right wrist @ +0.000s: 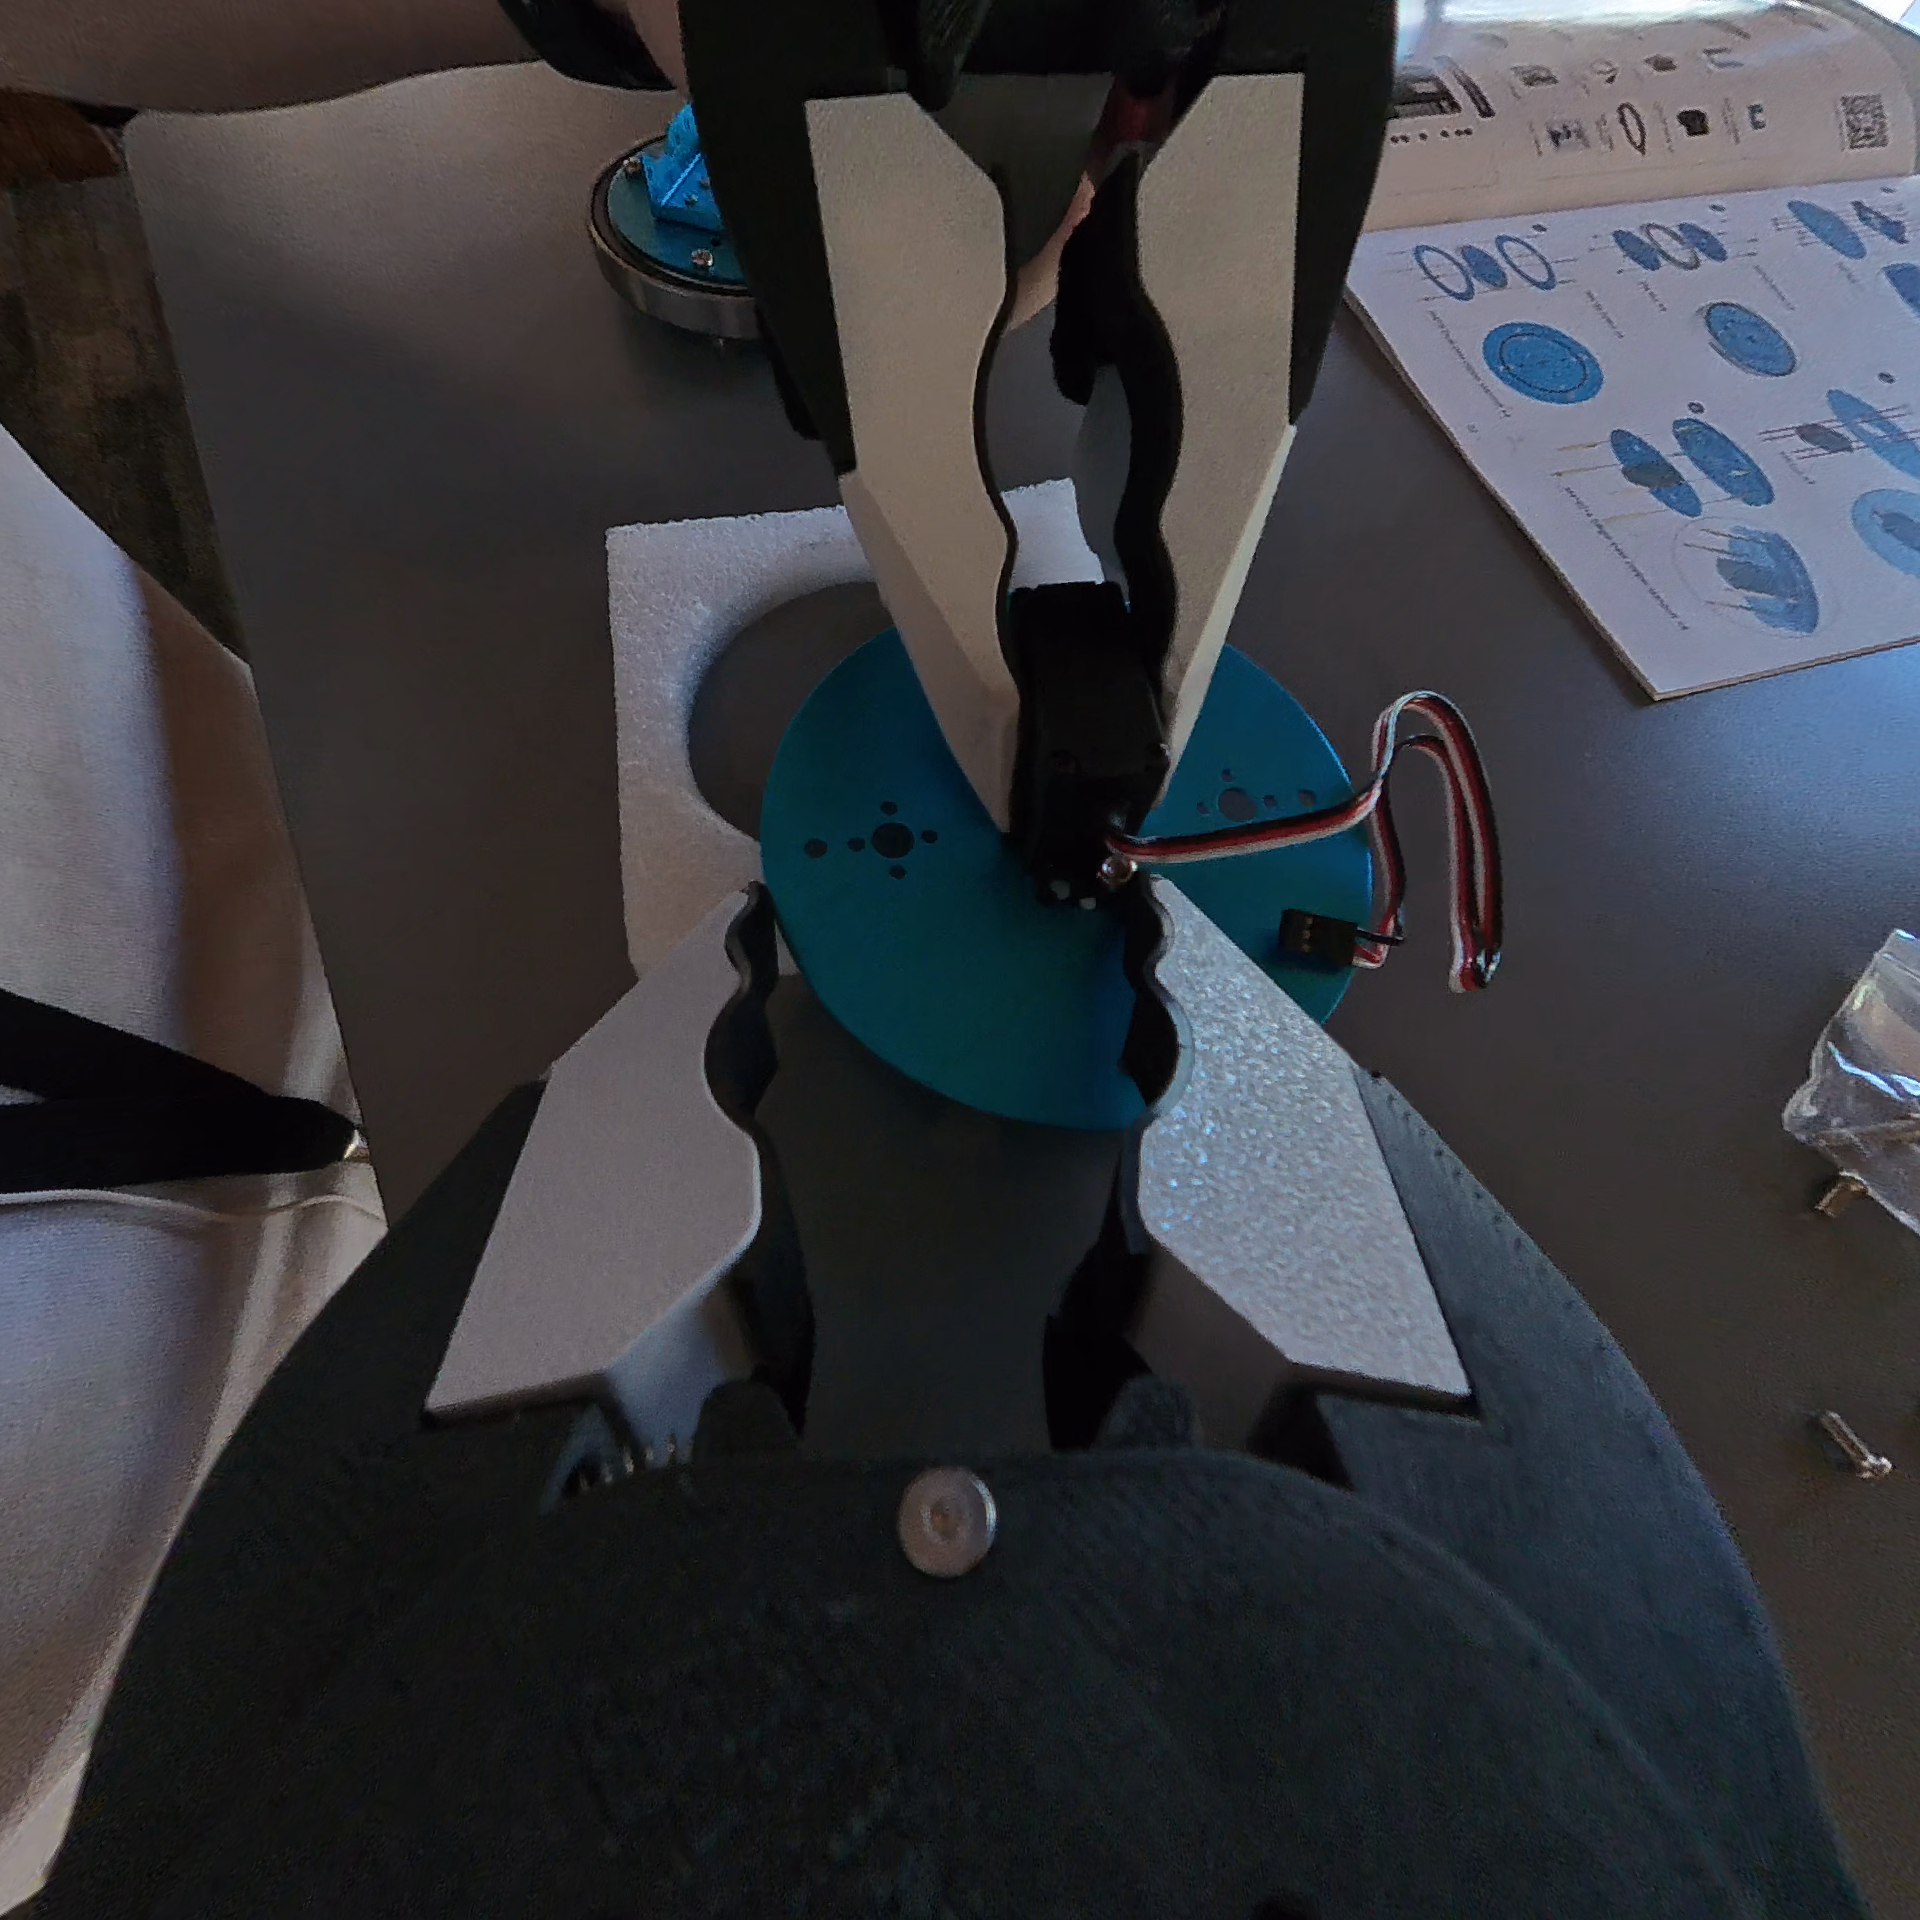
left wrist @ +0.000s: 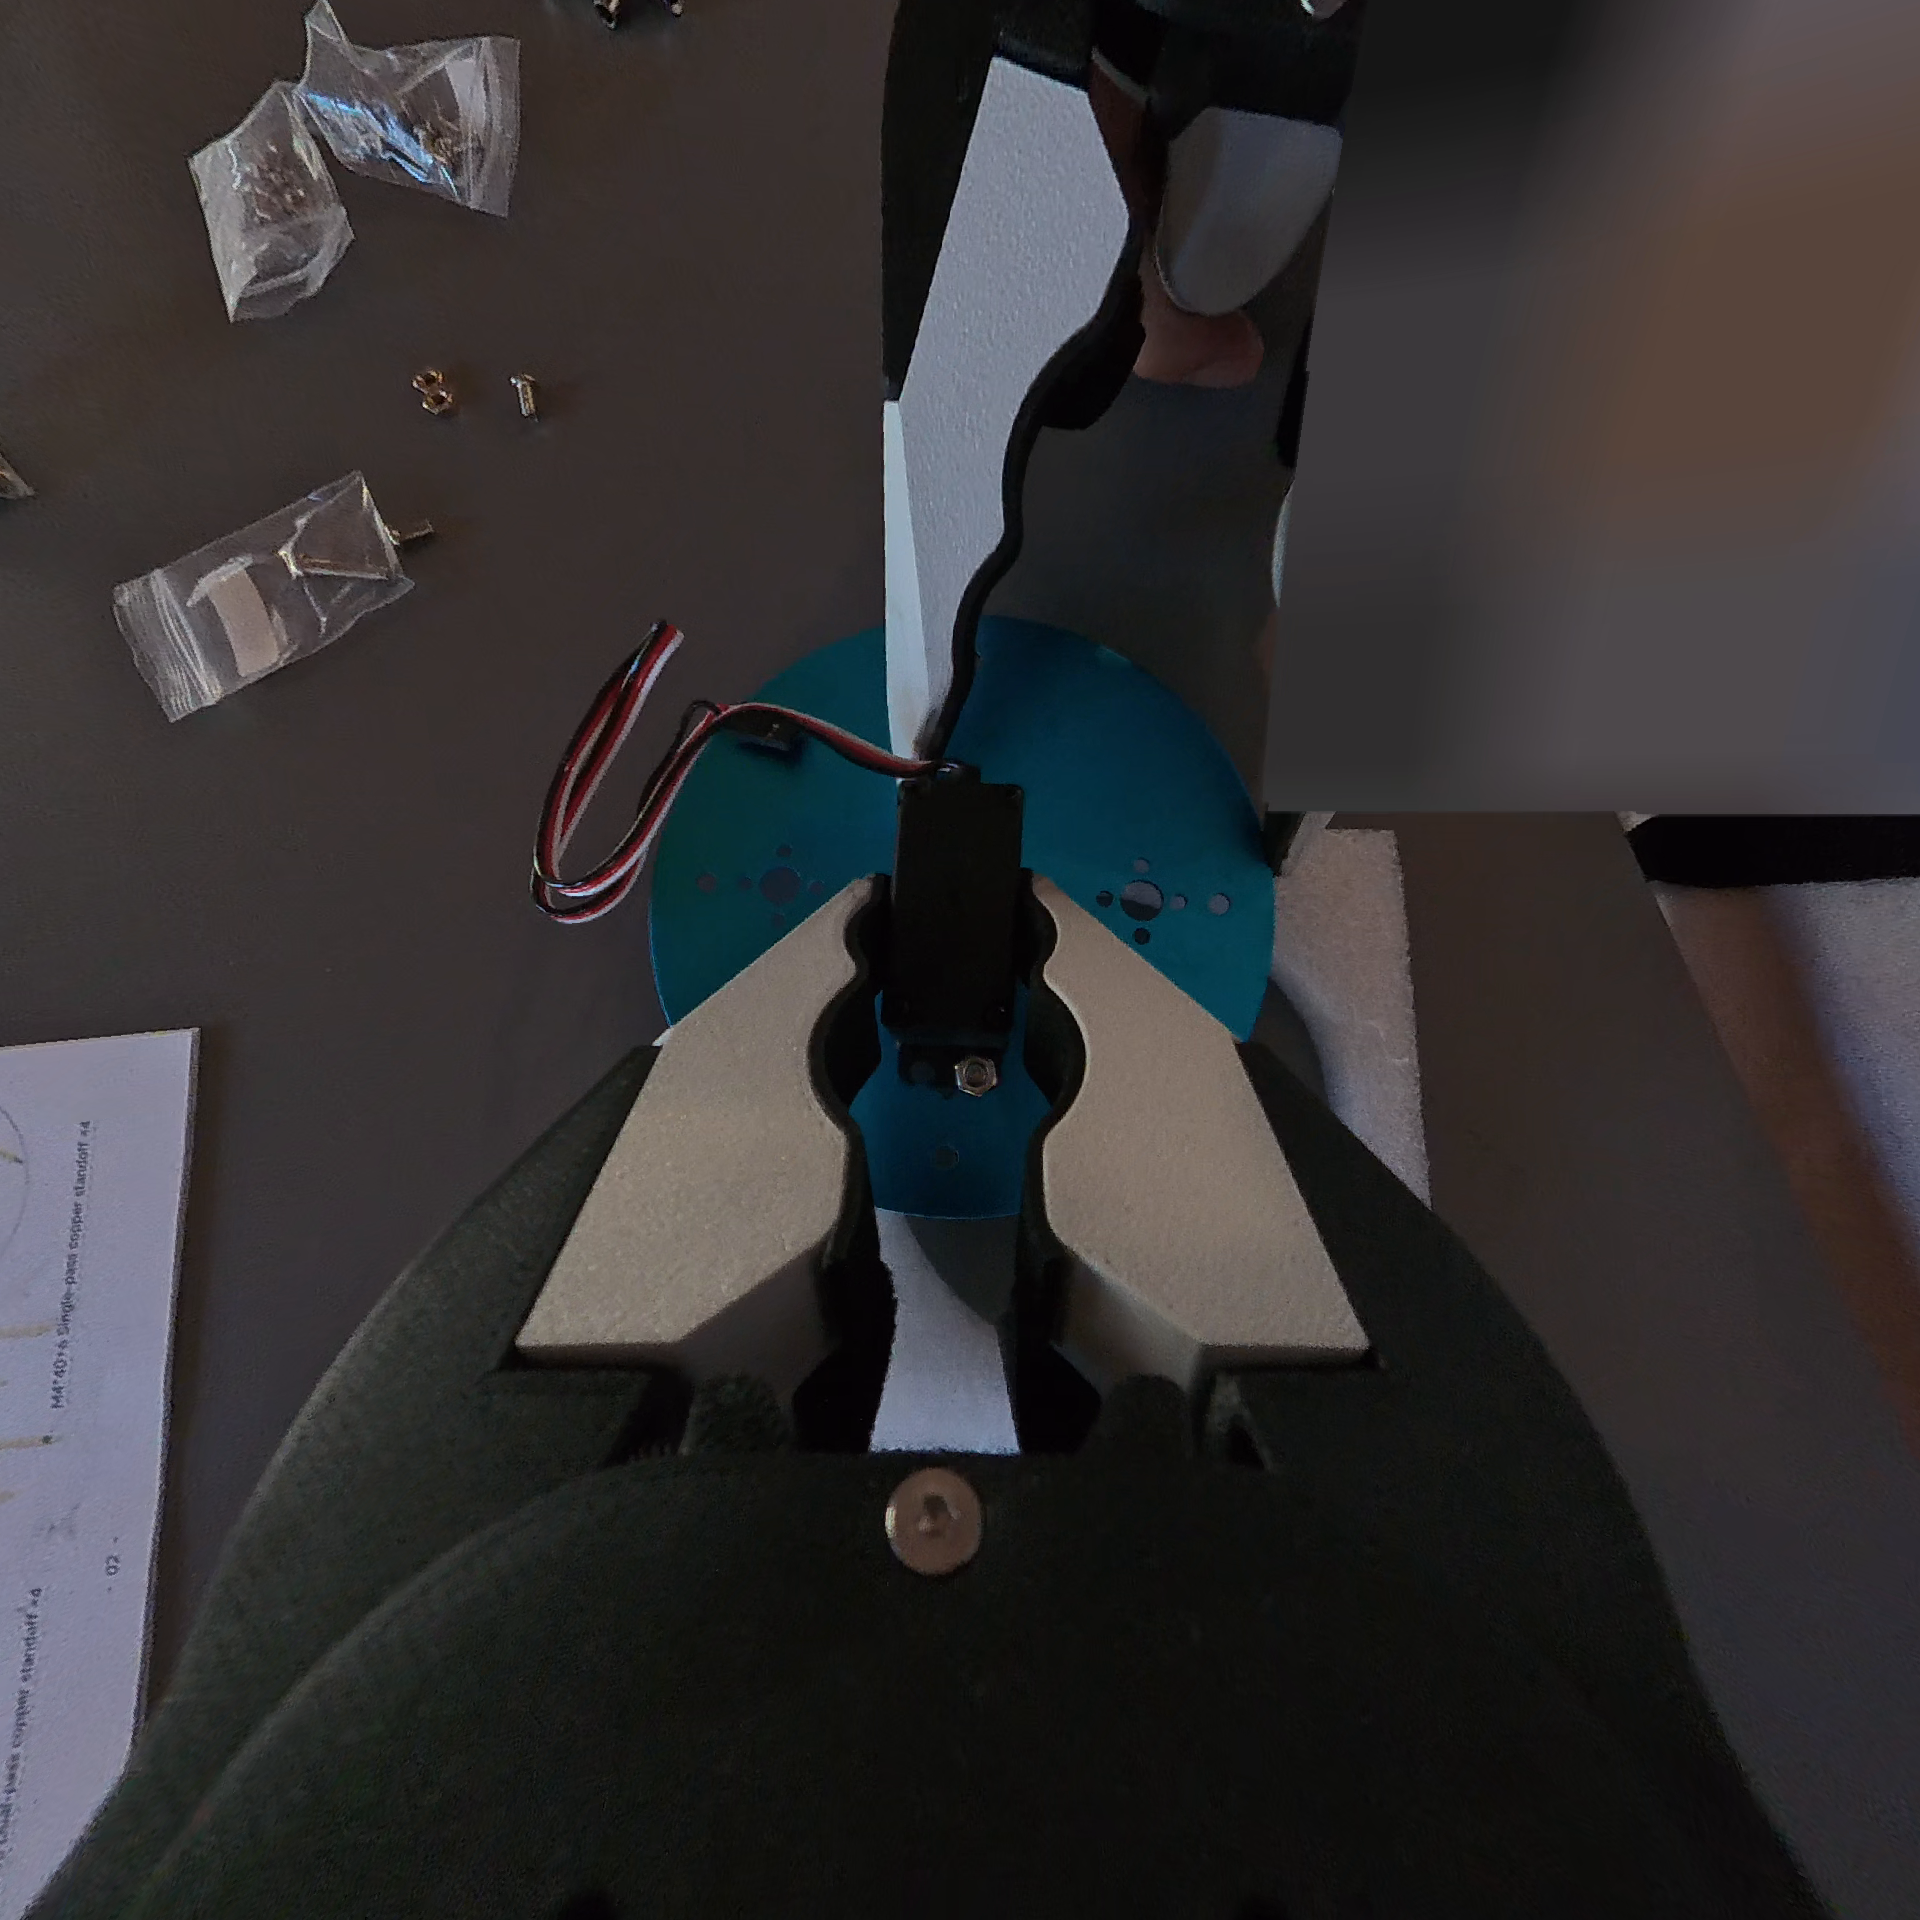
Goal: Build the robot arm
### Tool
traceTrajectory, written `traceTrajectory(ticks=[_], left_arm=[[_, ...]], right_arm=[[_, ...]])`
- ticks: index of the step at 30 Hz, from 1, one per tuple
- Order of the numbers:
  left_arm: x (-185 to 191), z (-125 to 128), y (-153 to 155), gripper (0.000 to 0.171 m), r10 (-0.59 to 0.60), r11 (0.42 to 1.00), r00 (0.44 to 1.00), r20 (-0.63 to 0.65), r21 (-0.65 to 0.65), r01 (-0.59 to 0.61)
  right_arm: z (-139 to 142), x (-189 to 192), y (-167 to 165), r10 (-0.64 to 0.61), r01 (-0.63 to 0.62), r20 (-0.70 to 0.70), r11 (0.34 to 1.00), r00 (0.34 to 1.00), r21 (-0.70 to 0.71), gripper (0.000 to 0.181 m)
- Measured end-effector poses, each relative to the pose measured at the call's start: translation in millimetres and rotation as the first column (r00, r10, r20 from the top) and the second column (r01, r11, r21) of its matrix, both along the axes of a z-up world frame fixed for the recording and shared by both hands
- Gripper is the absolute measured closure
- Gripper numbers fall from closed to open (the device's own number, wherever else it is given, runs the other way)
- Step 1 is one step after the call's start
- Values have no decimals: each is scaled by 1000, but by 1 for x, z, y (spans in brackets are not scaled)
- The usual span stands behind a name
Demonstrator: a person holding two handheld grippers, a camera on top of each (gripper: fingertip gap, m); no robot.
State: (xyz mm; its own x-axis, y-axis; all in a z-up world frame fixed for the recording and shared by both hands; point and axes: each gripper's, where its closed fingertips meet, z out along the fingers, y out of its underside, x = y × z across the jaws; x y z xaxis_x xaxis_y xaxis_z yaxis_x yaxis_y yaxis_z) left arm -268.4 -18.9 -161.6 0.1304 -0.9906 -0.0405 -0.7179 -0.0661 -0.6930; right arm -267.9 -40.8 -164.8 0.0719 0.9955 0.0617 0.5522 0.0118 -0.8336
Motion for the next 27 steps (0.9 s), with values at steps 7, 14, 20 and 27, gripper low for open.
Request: traceTrajectory(ticks=[7, 14, 20, 27], left_arm=[[0, 0, 1, 149, 0, 1000, 1000, 17, -20, 0], [-1, 0, 1, 149, 1, 1000, 1000, 18, -10, -1], [-4, 1, 7, 149, 45, 999, 999, 22, 14, -45], [-4, 0, 7, 149, 31, 999, 999, 15, 24, -31]], right_arm=[[2, 1, 2, -13, 12, -21, 999, 1000, -51, 112], [2, -2, 1, -9, 8, -16, 1000, 1000, -21, 113], [6, 0, -11, 0, -1, -34, 999, 999, -35, 156], [4, 3, 2, -86, 86, -22, 996, 996, -31, 125]])
